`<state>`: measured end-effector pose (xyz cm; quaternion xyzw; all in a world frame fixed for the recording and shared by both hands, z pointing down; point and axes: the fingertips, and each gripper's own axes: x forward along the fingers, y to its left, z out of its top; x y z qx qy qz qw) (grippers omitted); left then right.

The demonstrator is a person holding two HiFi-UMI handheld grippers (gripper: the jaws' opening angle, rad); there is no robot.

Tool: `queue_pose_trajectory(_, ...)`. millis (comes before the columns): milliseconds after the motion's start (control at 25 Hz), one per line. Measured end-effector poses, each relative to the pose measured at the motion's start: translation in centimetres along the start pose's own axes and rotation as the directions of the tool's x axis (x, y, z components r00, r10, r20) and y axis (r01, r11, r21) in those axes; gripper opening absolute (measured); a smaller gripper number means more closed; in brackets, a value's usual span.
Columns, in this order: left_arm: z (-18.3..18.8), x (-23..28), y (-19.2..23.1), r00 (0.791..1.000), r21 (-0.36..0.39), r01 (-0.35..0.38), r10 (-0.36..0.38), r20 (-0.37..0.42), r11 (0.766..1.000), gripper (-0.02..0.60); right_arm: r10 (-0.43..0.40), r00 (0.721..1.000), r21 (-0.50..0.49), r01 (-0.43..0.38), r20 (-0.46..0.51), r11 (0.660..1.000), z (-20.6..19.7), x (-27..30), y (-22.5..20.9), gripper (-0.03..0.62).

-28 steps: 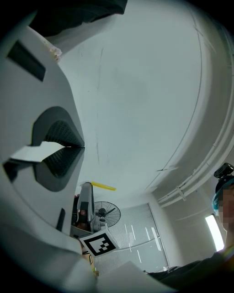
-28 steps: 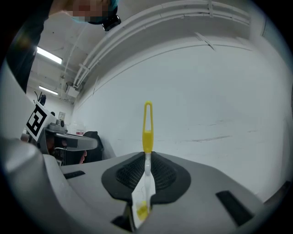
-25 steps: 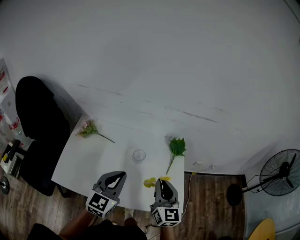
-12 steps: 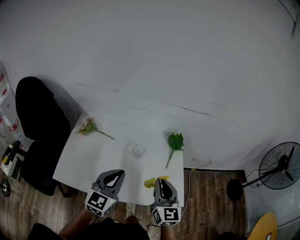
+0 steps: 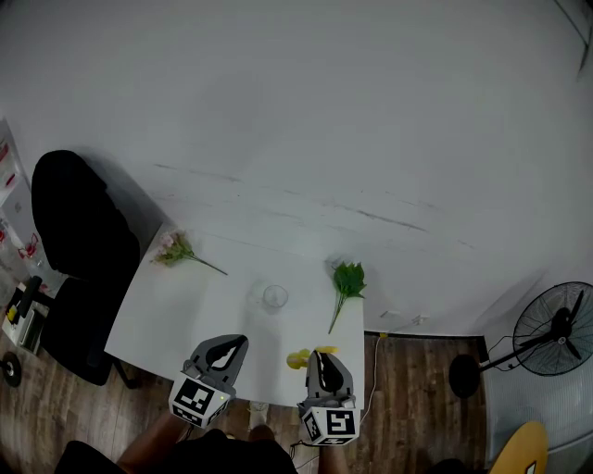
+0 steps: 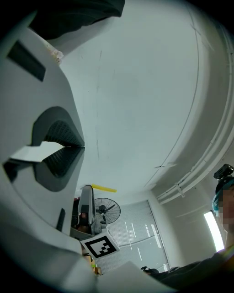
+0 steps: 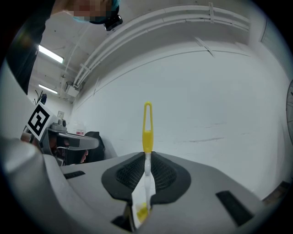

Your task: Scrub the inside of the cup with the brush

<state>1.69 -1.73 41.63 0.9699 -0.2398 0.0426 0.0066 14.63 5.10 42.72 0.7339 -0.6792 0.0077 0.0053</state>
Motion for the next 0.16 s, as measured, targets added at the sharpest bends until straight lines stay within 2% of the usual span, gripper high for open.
queue_pose_trajectory(160, -0.25, -0.14, 0.27, 1.0, -0.003, -0.001, 0.001, -0.007, 1.0, 0.025, 0.002, 1.0, 0.0, -0.002, 0.0, 1.0, -0.03, 0.08, 0.26, 0.055)
